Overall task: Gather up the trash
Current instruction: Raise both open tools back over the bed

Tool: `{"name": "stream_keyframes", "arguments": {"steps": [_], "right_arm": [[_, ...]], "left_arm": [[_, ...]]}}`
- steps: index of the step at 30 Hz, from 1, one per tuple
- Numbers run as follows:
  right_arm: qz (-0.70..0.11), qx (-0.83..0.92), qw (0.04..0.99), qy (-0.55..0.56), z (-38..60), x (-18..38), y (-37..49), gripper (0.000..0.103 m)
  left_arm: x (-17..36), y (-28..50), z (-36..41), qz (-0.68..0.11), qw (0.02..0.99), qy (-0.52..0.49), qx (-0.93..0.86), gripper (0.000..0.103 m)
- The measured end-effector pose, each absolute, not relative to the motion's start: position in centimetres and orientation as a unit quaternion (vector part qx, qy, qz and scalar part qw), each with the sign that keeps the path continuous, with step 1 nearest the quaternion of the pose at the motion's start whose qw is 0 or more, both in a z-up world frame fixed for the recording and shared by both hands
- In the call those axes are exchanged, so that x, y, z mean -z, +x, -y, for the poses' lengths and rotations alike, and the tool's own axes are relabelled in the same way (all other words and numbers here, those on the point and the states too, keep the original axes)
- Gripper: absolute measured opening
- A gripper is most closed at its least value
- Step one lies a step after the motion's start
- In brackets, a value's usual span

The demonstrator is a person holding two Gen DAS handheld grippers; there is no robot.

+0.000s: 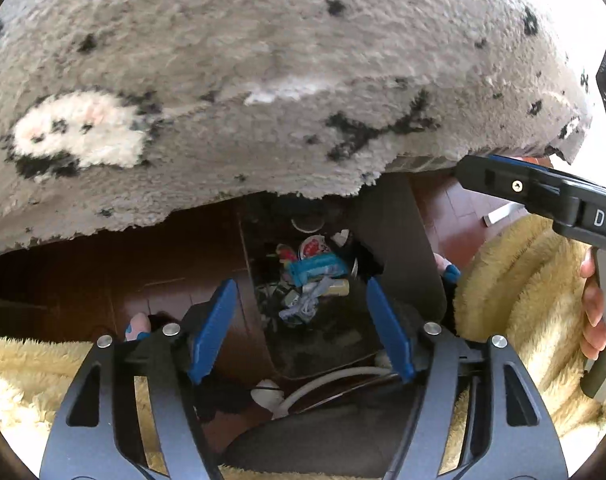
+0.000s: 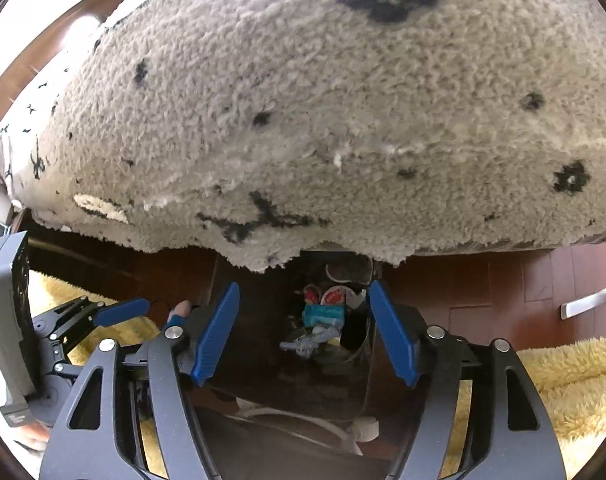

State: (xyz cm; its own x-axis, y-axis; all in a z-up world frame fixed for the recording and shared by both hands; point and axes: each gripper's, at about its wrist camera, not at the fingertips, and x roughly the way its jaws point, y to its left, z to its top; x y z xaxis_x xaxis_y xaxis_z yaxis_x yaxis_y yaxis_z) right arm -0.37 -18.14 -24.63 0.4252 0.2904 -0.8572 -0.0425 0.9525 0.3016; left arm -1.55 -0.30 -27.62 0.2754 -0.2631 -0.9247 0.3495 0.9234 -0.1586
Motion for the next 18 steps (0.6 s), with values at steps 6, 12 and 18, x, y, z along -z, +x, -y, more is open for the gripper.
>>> {"name": "stream_keyframes", "arguments": {"steps": [6, 12, 18], "right_arm": [[-0.488, -0.125, 0.854, 0.13, 18.7, 20.9, -1.3, 0.071], [-0.42, -0.13, 0.891, 0.113, 20.1, 13.8, -0.4, 0.075], [-0.368, -0.127, 0.92, 0.05, 20.8, 7.5, 3.4, 0.076]], "left_arm": [[24.3, -1.9, 0.2, -0.538, 0.819, 0.032, 0.196, 0.071], [18.4, -0.4, -0.7, -0.49, 0.847, 0.042, 0.203, 0.077], [12.5, 3.1, -1.4, -0.432, 0.883, 0.064, 0.172, 0.084]]}}
